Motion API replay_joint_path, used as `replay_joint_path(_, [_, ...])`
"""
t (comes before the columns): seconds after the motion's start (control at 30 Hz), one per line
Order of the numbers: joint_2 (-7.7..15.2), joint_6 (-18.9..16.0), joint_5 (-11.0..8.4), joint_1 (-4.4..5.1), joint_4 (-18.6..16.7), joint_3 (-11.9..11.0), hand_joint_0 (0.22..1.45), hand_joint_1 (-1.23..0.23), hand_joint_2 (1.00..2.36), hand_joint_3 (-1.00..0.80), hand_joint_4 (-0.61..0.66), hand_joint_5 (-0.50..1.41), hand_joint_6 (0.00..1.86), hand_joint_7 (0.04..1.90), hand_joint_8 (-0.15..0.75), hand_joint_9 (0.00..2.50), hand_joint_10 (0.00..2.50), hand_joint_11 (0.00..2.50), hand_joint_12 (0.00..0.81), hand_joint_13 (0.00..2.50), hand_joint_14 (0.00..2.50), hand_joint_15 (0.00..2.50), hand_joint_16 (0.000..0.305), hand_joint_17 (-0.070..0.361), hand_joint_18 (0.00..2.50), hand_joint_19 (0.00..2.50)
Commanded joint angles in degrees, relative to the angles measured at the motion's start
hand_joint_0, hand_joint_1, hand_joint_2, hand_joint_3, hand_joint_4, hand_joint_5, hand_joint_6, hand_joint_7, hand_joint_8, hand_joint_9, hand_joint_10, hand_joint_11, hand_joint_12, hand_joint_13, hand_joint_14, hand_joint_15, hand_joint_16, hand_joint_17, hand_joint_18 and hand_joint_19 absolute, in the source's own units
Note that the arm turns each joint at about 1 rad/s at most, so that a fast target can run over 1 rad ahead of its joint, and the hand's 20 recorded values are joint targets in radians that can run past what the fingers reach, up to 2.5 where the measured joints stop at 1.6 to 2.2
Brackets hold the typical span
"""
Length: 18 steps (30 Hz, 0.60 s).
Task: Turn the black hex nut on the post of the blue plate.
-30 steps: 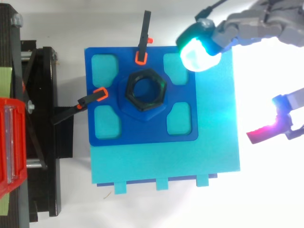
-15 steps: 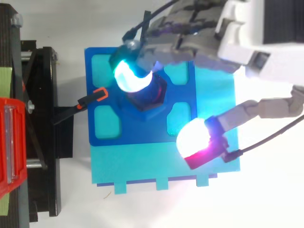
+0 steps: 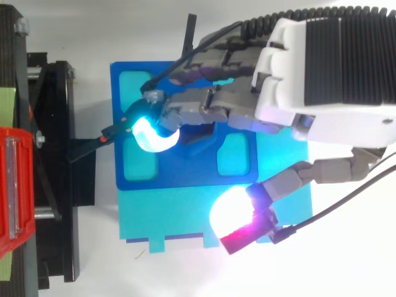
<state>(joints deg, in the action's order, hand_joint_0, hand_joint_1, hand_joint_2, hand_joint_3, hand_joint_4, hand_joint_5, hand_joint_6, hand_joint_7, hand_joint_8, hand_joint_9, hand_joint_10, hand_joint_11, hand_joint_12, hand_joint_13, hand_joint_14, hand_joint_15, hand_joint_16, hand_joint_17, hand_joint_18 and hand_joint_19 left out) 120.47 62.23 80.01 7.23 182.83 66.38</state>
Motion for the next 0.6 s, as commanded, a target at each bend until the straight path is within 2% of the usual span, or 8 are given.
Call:
replay_joint_path(0.0, [0.1, 0.0, 0.15, 0.06, -0.4, 0.0, 0.41, -0.48, 1.0, -0.5, 0.1, -0.22, 0.5, 0.67, 0.149, 0.34, 0.0, 0.06, 0.326, 0.36, 0.01, 0.22, 0.049, 0.111, 0.17, 0.38])
replay_joint_path(0.07, [0.4, 0.0, 0.32, -0.02, -0.6, 0.0, 0.41, -0.47, 1.0, -0.5, 0.1, -0.22, 0.5, 0.66, 0.148, 0.33, 0.0, 0.06, 0.325, 0.35, 0.01, 0.23, 0.049, 0.11, 0.17, 0.38])
replay_joint_path(0.1, [1.8, -0.2, 0.32, -0.11, -1.0, 0.0, 0.41, -0.46, 1.0, -0.5, 0.1, -0.22, 0.5, 0.67, 0.147, 0.33, 0.0, 0.06, 0.325, 0.35, 0.01, 0.23, 0.049, 0.11, 0.17, 0.38])
replay_joint_path(0.2, [2.3, -0.5, 1.03, -0.55, -1.4, -0.2, 0.41, -0.46, 1.0, -0.5, 0.1, -0.22, 0.5, 0.67, 0.147, 0.33, 0.0, 0.06, 0.324, 0.35, 0.01, 0.23, 0.049, 0.11, 0.17, 0.38])
replay_joint_path(0.23, [3.2, -0.9, 2.61, -0.73, -1.9, -0.3, 0.41, -0.45, 1.0, -0.5, 0.1, -0.22, 0.5, 0.67, 0.146, 0.33, 0.0, 0.06, 0.323, 0.35, 0.01, 0.23, 0.049, 0.11, 0.17, 0.38])
replay_joint_path(0.3, [3.2, -1.4, 3.22, -0.9, -1.9, -0.3, 0.42, -0.45, 1.0, -0.5, 0.1, -0.22, 0.5, 0.67, 0.146, 0.33, 0.0, 0.07, 0.324, 0.35, 0.01, 0.23, 0.049, 0.11, 0.16, 0.38])
replay_joint_path(0.57, [3.2, -1.4, 3.66, -1.78, -1.9, -0.3, 0.42, -0.44, 1.0, -0.5, 0.11, -0.21, 0.5, 0.71, 0.151, 0.33, 0.0, 0.08, 0.325, 0.35, 0.01, 0.23, 0.049, 0.11, 0.16, 0.39])
